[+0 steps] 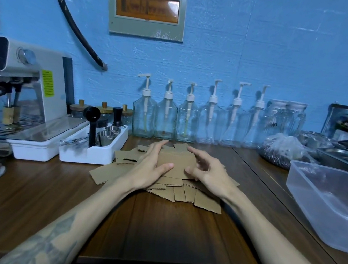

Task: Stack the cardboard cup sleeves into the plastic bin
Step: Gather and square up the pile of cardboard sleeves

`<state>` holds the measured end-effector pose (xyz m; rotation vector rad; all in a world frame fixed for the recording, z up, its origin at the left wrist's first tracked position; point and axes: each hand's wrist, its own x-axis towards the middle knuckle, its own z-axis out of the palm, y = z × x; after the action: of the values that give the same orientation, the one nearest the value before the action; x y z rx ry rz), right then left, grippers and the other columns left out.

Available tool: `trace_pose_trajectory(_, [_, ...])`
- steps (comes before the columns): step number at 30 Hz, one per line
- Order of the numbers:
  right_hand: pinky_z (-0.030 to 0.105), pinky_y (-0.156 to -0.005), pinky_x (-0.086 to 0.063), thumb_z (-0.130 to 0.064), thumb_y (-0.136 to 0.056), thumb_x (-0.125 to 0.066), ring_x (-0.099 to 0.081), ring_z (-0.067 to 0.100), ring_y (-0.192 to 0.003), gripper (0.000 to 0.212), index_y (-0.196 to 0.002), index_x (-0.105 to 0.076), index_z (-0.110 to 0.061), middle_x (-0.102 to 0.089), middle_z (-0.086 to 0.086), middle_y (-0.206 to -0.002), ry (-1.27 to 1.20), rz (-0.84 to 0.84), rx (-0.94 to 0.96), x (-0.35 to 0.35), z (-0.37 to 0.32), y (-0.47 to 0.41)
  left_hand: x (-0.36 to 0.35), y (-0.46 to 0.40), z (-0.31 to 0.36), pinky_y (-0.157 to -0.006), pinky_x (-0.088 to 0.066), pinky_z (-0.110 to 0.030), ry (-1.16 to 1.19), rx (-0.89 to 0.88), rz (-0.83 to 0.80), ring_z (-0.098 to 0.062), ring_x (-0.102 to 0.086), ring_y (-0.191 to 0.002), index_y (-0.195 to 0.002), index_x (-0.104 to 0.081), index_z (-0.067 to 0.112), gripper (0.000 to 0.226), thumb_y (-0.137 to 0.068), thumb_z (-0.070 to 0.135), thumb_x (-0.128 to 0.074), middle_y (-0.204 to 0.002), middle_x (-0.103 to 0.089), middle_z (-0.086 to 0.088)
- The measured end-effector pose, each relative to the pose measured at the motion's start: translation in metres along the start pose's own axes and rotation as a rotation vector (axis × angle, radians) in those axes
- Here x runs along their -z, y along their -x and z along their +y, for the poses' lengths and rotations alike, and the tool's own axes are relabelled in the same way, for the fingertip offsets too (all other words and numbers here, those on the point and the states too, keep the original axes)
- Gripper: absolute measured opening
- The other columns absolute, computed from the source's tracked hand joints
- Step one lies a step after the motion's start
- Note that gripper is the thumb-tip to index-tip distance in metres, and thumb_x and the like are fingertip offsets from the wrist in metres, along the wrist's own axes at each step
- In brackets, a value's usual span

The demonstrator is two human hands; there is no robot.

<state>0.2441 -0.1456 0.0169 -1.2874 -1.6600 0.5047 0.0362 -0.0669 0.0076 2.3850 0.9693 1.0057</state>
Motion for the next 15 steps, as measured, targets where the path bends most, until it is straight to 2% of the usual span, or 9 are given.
trace_pose_trajectory(2, [0.027, -0.081, -0.047, -0.023, -0.090, -0.071, -0.057, 0.012, -0.077, 0.048, -0.134, -0.056, -0.037, -0.055, 0.001, -0.078, 0.052, 0.039, 0.019, -0.002, 0.003, -0.003, 0.000, 0.000, -0.002, -0.113, -0.031, -0.039, -0.031, -0.024, 0.004, -0.017, -0.037, -0.135, -0.147, -0.029, 0.027, 0.056, -0.098, 0.040, -0.054, -0.145, -0.036, 0.002])
trace_pose_trajectory(4, [0.028, -0.079, -0.045, -0.018, -0.091, -0.070, -0.056, 0.013, -0.076, 0.043, -0.129, -0.060, -0.035, -0.059, 0.004, -0.083, 0.049, 0.040, 0.046, -0.004, 0.004, -0.003, -0.001, 0.001, -0.005, -0.106, -0.034, -0.036, -0.073, -0.056, -0.009, -0.019, -0.043, -0.128, -0.139, -0.037, 0.028, 0.043, -0.099, 0.039, -0.050, -0.131, -0.041, 0.005])
trace_pose_trajectory(6, [0.021, -0.081, -0.047, -0.013, -0.092, -0.068, -0.061, 0.006, -0.089, 0.043, -0.128, -0.062, -0.035, -0.066, -0.010, -0.101, 0.011, 0.004, 0.068, -0.006, 0.004, -0.003, -0.001, 0.002, -0.008, -0.101, -0.035, -0.034, -0.094, -0.069, -0.018, -0.018, -0.045, -0.121, -0.134, -0.039, 0.029, 0.036, -0.100, 0.040, -0.047, -0.124, -0.042, 0.008])
trace_pose_trajectory(8, [0.010, -0.083, -0.044, -0.012, -0.092, -0.068, -0.060, -0.006, -0.098, 0.043, -0.129, -0.063, -0.034, -0.064, -0.026, -0.105, 0.020, 0.001, 0.079, -0.006, 0.001, -0.002, 0.000, 0.002, -0.009, -0.100, -0.037, -0.035, -0.092, -0.075, -0.019, -0.017, -0.046, -0.119, -0.132, -0.040, 0.028, 0.034, -0.100, 0.040, -0.047, -0.122, -0.044, 0.008])
trace_pose_trajectory(10, [0.004, -0.079, -0.041, -0.011, -0.091, -0.069, -0.058, -0.014, -0.093, 0.043, -0.128, -0.064, -0.032, -0.063, -0.035, -0.096, 0.039, 0.024, 0.087, -0.006, -0.001, -0.002, 0.003, 0.002, -0.008, -0.100, -0.039, -0.034, -0.063, -0.087, -0.008, -0.014, -0.048, -0.118, -0.130, -0.043, 0.027, 0.034, -0.100, 0.039, -0.050, -0.122, -0.048, 0.008])
trace_pose_trajectory(12, [0.004, -0.075, -0.040, -0.012, -0.090, -0.071, -0.058, -0.011, -0.084, 0.042, -0.126, -0.065, -0.034, -0.063, -0.035, -0.086, 0.061, 0.051, 0.081, -0.005, -0.001, -0.002, 0.006, 0.002, -0.006, -0.100, -0.039, -0.031, -0.026, -0.098, 0.006, -0.008, -0.048, -0.117, -0.131, -0.046, 0.027, 0.035, -0.098, 0.037, -0.054, -0.125, -0.051, 0.009])
trace_pose_trajectory(13, [0.006, -0.075, -0.041, -0.012, -0.090, -0.071, -0.059, -0.006, -0.079, 0.042, -0.125, -0.066, -0.035, -0.063, -0.033, -0.081, 0.061, 0.061, 0.075, -0.003, -0.001, -0.002, 0.009, 0.003, -0.006, -0.099, -0.040, -0.029, -0.003, -0.091, 0.011, -0.005, -0.048, -0.117, -0.132, -0.046, 0.029, 0.038, -0.097, 0.039, -0.056, -0.127, -0.052, 0.011])
trace_pose_trajectory(15, [0.019, -0.078, -0.047, -0.012, -0.090, -0.071, -0.058, 0.004, -0.075, 0.042, -0.125, -0.065, -0.034, -0.063, -0.027, -0.074, 0.033, 0.083, 0.074, 0.003, 0.000, -0.003, 0.017, 0.005, -0.006, -0.096, -0.041, -0.023, 0.072, -0.044, 0.030, -0.001, -0.050, -0.113, -0.134, -0.045, 0.033, 0.042, -0.095, 0.041, -0.059, -0.124, -0.055, 0.014])
